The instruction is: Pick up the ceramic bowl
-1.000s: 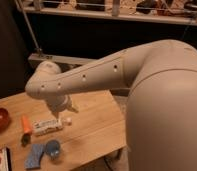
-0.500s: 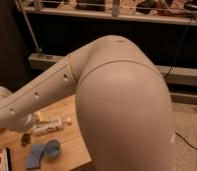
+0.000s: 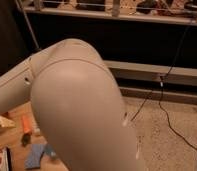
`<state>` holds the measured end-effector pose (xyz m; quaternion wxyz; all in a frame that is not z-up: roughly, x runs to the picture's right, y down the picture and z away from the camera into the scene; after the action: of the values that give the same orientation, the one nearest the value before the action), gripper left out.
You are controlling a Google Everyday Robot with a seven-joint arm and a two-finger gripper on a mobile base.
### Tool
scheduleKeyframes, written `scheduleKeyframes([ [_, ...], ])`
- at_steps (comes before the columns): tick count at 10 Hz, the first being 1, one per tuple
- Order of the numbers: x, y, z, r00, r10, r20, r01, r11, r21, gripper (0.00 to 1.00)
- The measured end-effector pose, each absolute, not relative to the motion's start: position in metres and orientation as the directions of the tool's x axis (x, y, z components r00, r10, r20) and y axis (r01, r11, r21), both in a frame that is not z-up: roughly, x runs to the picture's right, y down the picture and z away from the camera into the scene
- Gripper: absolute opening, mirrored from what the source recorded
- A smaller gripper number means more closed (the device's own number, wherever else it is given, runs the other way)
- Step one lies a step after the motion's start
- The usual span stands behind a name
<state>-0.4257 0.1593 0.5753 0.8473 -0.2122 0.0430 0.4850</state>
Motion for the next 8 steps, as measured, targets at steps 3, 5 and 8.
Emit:
scheduleKeyframes([
  [3,-0.479,0.12,0.596,0.508,0.826,-0.245,-0.816,0.37,-0.444,0.65],
  [5,-0.494,0.088,0.624,0.487,0.839,-0.242,-0.815,0.338,-0.471,0.65],
  [8,-0.509,0.051,0.666,0.466,0.851,-0.242,-0.824,0.317,-0.47,0.65],
])
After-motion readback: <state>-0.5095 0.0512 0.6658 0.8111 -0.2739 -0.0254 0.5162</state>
